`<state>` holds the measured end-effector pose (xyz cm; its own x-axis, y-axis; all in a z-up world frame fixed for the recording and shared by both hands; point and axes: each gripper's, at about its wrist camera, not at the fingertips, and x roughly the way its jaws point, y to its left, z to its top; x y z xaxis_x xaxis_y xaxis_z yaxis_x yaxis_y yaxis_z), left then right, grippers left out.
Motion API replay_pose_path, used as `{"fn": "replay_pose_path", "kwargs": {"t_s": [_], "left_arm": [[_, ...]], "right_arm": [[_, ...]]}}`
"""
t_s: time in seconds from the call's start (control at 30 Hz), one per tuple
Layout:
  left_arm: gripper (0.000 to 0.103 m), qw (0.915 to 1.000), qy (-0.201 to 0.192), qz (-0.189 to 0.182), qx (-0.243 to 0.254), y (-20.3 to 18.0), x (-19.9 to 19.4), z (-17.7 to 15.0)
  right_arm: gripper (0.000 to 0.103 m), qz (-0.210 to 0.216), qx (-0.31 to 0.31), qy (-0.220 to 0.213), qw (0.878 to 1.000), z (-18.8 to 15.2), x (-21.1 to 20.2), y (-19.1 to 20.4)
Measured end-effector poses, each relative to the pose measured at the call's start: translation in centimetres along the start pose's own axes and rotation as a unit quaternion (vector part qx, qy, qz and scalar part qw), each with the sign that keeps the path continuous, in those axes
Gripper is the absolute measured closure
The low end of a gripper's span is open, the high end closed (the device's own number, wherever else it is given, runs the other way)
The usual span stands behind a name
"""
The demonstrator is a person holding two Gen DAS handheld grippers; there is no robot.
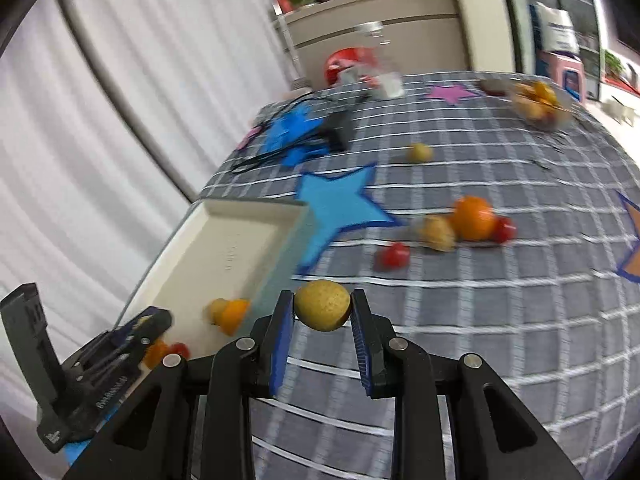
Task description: Organize fruits
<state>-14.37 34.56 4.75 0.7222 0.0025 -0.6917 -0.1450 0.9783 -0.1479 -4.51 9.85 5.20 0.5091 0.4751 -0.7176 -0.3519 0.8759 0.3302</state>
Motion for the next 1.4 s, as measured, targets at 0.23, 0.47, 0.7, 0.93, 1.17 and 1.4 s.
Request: {"fn": "replay_pose_path", "kwargs": {"t_s": [0.23,0.47,0.7,0.93,1.17,1.4], "left_arm": [[0.076,0.9993,-0.006,0.033,-0.017,2.3,0.5,0.0],[0.025,0.9987,-0.010,0.045,-0.022,3.2,0.9,-0.2],[0.022,0.9990,-0.016,0.040,-0.015,2.6,0.4,-0.3],[0.022,0.9996,-0.020,0.018,0.009,-0.8,-0.8,-0.3],[0.020,0.9953,-0.033,-0.019,0.090,-8.6,-2.2,-1.3],[0.020,0.9886,0.003,-0.032,0.147,-15.5,0.6,-3.3]], "right_arm": [[0.073,0.022,-0.048,0.026,0.998,0.4,4.2,5.4],[0.073,0.032,-0.085,0.056,0.994,0.2,6.9,8.8],[0.000,0.040,-0.079,0.038,0.995,0.2,5.7,8.4],[0.000,0.003,-0.062,-0.012,0.998,0.1,0.9,4.1],[0.000,-0.058,0.032,-0.024,0.998,-1.4,-1.8,-5.8],[0.000,-0.231,0.091,-0.052,0.967,-3.3,-5.6,-15.0]]}}
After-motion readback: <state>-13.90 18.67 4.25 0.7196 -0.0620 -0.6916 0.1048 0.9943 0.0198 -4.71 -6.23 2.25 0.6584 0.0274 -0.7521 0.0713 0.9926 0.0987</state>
